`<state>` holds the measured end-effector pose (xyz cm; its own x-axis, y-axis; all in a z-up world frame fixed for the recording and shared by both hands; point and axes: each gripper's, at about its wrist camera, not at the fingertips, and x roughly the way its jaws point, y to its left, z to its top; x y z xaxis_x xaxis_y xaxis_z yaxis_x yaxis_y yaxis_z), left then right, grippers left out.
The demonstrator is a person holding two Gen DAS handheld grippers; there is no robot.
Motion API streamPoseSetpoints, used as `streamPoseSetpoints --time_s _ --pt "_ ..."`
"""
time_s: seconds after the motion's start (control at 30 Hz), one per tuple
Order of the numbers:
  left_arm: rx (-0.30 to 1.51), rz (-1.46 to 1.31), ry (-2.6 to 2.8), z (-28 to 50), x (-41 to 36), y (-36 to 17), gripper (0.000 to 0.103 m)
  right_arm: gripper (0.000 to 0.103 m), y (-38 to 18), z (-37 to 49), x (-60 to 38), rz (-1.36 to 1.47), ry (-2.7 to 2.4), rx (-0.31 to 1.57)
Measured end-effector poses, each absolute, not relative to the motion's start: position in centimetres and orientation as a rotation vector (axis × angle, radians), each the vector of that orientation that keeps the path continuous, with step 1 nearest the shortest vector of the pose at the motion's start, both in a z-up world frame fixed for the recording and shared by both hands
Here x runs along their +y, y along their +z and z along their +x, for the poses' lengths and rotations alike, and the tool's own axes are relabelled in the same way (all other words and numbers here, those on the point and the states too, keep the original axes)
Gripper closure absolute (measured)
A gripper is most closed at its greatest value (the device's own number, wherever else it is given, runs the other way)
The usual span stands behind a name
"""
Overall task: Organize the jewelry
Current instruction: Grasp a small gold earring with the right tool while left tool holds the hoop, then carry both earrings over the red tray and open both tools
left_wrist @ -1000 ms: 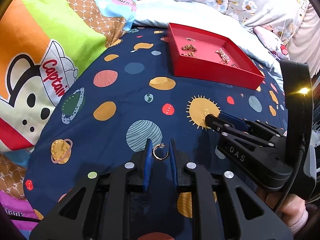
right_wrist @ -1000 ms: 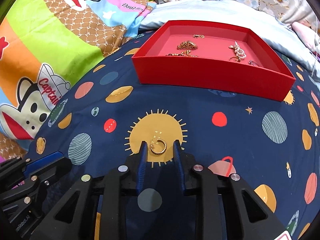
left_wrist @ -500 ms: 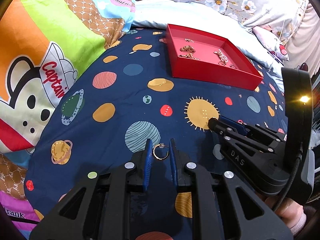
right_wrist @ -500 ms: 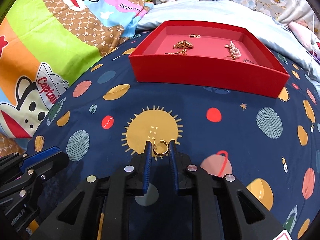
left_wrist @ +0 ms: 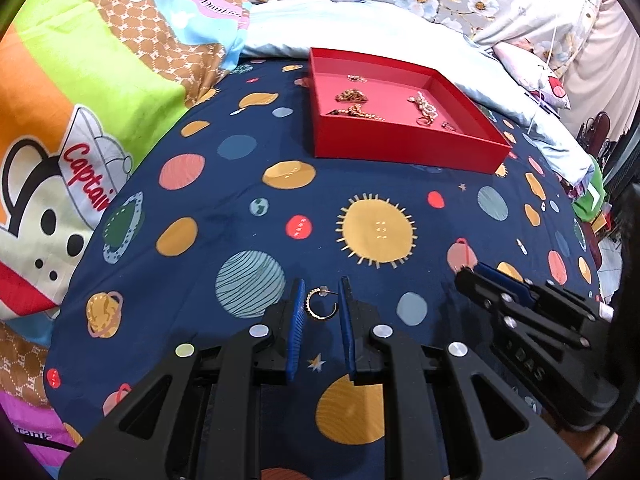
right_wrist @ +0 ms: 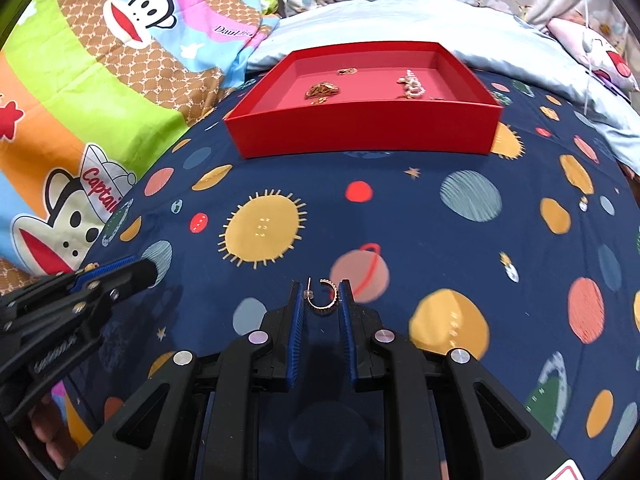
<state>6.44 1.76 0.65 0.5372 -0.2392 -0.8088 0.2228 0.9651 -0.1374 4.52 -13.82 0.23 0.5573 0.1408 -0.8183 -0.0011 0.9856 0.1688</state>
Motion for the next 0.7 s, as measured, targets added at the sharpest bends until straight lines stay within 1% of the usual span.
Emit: streamPoseSetpoints --time_s 0.33,0.7 --pt "0.956 0.002 -0.31 7.6 -1.3 1.2 0.087 0.087 1.7 3.4 -15.6 0.187 0.084 0.947" --pt "0.912 0.005 -0.351 10.4 -4.4 3.0 0.087 0.087 3.9 5.4 -17.6 0.207 0.07 0.872"
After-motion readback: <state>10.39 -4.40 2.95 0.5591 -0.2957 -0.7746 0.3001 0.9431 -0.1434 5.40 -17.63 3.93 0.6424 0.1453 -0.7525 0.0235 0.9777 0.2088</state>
